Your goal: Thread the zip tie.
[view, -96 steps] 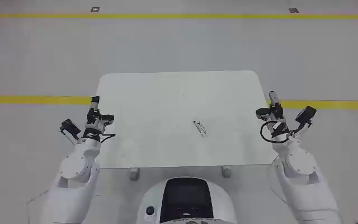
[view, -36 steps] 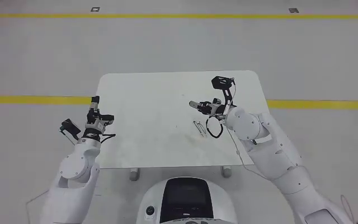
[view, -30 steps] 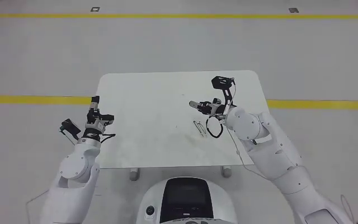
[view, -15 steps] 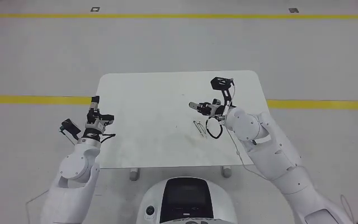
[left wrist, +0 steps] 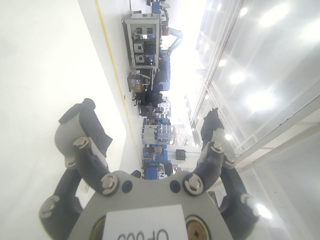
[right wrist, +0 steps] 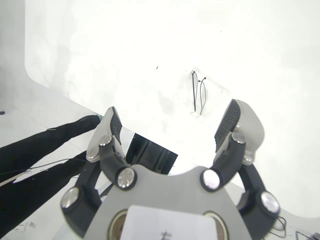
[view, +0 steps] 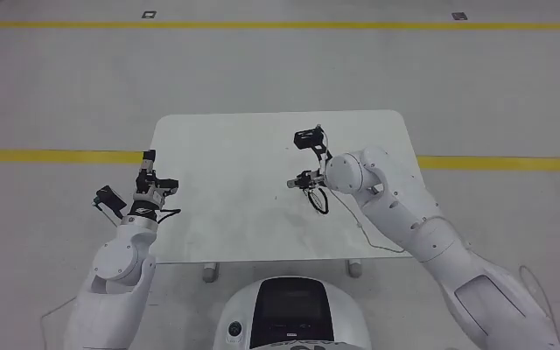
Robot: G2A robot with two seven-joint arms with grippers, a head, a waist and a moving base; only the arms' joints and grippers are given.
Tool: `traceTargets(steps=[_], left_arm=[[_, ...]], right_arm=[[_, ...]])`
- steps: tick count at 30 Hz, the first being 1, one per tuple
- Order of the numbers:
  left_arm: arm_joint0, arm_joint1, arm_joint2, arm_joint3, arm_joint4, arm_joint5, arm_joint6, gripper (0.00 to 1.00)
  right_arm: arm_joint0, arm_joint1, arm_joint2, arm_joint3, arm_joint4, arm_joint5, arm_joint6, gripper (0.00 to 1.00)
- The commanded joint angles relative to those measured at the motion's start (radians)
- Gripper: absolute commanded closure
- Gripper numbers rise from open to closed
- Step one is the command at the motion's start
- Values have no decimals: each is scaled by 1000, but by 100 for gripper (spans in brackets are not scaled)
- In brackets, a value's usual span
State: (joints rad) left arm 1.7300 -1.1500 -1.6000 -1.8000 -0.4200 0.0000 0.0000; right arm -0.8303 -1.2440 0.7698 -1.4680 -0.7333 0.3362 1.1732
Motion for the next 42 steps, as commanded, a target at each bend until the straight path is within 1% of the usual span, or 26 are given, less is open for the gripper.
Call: traceTargets(steps=[1, 8, 9, 10, 13, 14, 17, 18, 20, 24, 26, 27, 35, 37, 38, 39, 42], left_arm=[[0, 0, 0, 0, 0, 0, 0, 0], [0, 0, 0, 0, 0, 0, 0, 0], [0, 0, 0, 0, 0, 0, 0, 0], [0, 0, 0, 0, 0, 0, 0, 0], [0, 0, 0, 0, 0, 0, 0, 0], [0, 0, 0, 0, 0, 0, 0, 0], [0, 0, 0, 0, 0, 0, 0, 0], [0, 0, 0, 0, 0, 0, 0, 0], [0, 0, 0, 0, 0, 0, 0, 0], [0, 0, 0, 0, 0, 0, 0, 0], [0, 0, 0, 0, 0, 0, 0, 0], [0, 0, 0, 0, 0, 0, 0, 0], [0, 0, 0, 0, 0, 0, 0, 0], [0, 0, 0, 0, 0, 0, 0, 0], [0, 0, 0, 0, 0, 0, 0, 0], [0, 0, 0, 0, 0, 0, 0, 0], [0, 0, 0, 0, 0, 0, 0, 0]], right_arm=[[-2, 1, 3, -2, 0, 0, -2, 0], [-2, 1, 3, -2, 0, 0, -2, 0], [2, 0, -2, -3, -8, -10, 0, 0], [13, -1, -11, 2, -23, -24, 6, 0], [66, -21, -53, 52, -32, -35, 46, 0], [95, -32, -80, 84, -41, -34, 81, 0], [148, -64, -132, 150, -24, -25, 105, 0], [169, -79, -151, 183, -8, -24, 108, 0], [193, -103, -181, 241, 19, -27, 116, 0], [243, -157, -247, 382, 63, -26, 142, 0], [258, -177, -263, 425, 70, -28, 125, 0], [266, -184, -269, 440, 57, -19, 104, 0], [268, -185, -270, 442, 53, -16, 95, 0], [259, -186, -274, 447, 52, -26, 94, 0], [256, -189, -278, 452, 54, -37, 101, 0], [258, -193, -281, 467, 52, -37, 105, 0], [258, -210, -293, 509, 59, -25, 112, 0]])
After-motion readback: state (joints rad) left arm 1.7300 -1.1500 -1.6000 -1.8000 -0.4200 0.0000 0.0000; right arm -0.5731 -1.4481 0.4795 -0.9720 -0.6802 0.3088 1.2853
